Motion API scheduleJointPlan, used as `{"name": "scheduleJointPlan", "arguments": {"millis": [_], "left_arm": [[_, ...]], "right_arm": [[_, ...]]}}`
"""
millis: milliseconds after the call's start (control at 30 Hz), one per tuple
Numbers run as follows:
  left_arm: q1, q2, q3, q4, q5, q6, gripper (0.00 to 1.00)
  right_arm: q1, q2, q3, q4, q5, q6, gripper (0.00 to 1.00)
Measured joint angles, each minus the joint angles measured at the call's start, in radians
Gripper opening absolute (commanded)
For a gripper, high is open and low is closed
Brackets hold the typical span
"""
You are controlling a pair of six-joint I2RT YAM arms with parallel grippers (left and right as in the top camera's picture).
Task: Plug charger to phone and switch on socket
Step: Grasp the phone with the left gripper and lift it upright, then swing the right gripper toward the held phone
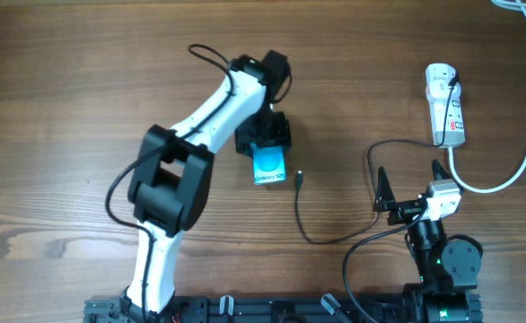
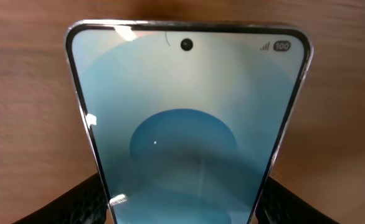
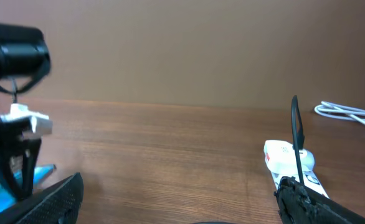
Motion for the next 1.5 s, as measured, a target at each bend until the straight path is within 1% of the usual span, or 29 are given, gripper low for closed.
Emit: {"name": "scheduleJointPlan", "arguments": {"millis": [67,167,333,400,467,500,600,633,767,933,1167,1500], "left_arm": [[0.030,-0.027,0.002,-0.008,0.106,0.000,0.73],[0.082,-0.077,0.006,-0.009,0.309,0.000,0.73],[0.168,-0.114,0.007,-0.015,0.698,-0.003,0.72],[0.191,-0.114,0.007,-0.015,0.803,-0.003,0.72],[0.214,-0.114,0.007,-0.015,0.908,-0.003,0.68],[0.228,-0.114,0.007,-0.015,0.974,-0.004,0.68],[0.252,-0.114,0.007,-0.006,1.086,-0.003,0.68],[0.264,-0.114,0.007,-0.004,1.151,-0.004,0.69],[0.284,-0.114,0.007,-0.005,1.219,-0.004,0.69],[0.290,-0.114,0.007,-0.005,1.246,-0.030,0.69],[0.301,-0.114,0.007,-0.008,1.250,-0.070,0.69],[0.332,-0.114,0.007,-0.011,1.250,-0.074,0.67]], "right_arm": [[0.000,0.000,0.000,0.000,0.000,0.000,1.00],[0.000,0.000,0.000,0.000,0.000,0.000,1.00],[0.000,0.000,0.000,0.000,0.000,0.000,1.00],[0.000,0.000,0.000,0.000,0.000,0.000,1.00],[0.000,0.000,0.000,0.000,0.000,0.000,1.00],[0.000,0.000,0.000,0.000,0.000,0.000,1.00],[0.000,0.000,0.000,0.000,0.000,0.000,1.00],[0.000,0.000,0.000,0.000,0.000,0.000,1.00],[0.000,0.000,0.000,0.000,0.000,0.000,1.00],[0.000,0.000,0.000,0.000,0.000,0.000,1.00],[0.000,0.000,0.000,0.000,0.000,0.000,1.00],[0.000,0.000,0.000,0.000,0.000,0.000,1.00]]}}
